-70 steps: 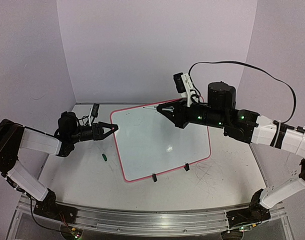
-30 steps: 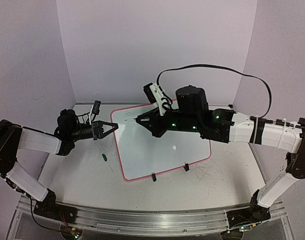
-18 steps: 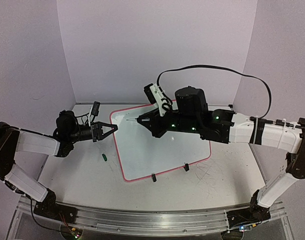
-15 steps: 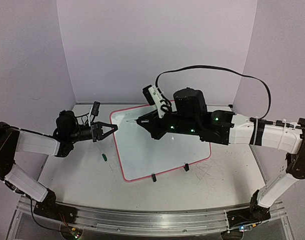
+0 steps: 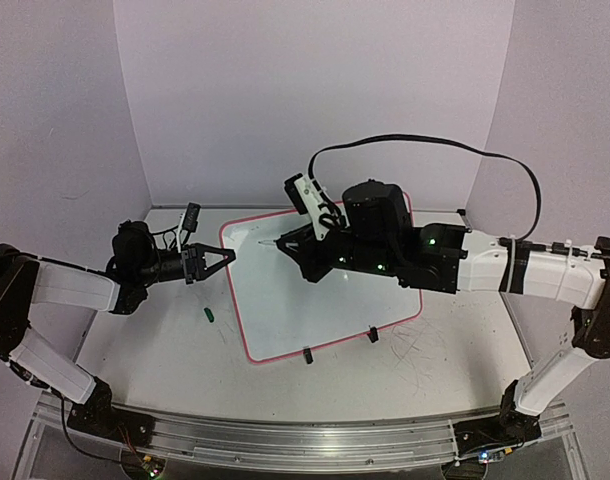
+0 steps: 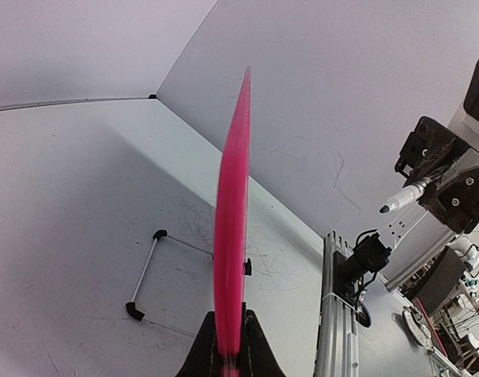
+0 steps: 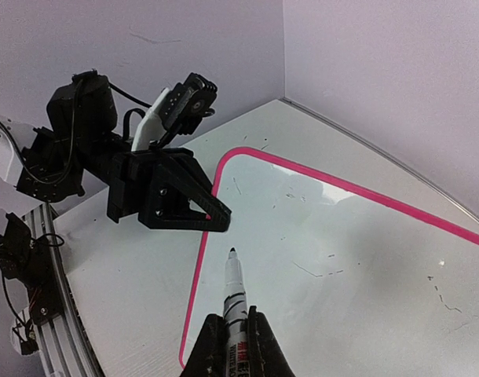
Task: Write a sentence on the whiteboard
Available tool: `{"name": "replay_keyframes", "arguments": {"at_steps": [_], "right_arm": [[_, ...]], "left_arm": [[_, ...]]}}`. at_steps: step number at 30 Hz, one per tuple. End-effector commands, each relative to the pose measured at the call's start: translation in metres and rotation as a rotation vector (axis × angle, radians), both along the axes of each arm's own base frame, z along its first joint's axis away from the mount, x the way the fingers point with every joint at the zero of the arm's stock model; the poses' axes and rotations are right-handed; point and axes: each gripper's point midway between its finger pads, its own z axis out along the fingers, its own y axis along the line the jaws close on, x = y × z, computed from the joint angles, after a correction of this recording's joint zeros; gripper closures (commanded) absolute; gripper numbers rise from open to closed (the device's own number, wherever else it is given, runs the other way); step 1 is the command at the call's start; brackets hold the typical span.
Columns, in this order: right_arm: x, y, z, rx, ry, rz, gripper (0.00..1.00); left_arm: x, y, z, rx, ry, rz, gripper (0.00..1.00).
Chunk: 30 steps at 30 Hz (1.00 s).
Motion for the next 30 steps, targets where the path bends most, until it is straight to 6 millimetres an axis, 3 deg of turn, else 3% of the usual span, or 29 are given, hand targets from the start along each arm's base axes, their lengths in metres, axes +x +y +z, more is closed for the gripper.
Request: {"name": "replay_keyframes", "arguments": {"at_steps": [1,3,10,20,30], "right_arm": [[0.01,-0.004,0.013,-0.007,-0.073,-0.05,1.0],[0.011,-0.006,0.014,-0.011,-0.094,-0.058,1.0],[0.002,0.022,0.003,-0.013,-0.06,0.062,1.0],[0.008,0.044,-0.003,-0.011,-0.046,0.072,1.0],[0.024,0.044,-0.009,-0.028,-0.055,-0.014,1.0]], "left_arm": [[-0.001,-0.002,0.0,0.018,-0.056,-0.002,1.0],[-0.001,-0.002,-0.001,0.02,-0.052,-0.002,1.0],[0.0,-0.003,0.002,0.018,-0.059,-0.006,1.0],[0.0,-0.003,0.004,0.019,-0.063,-0.012,1.0],[-0.001,-0.003,0.003,0.021,-0.064,-0.014,1.0]]}}
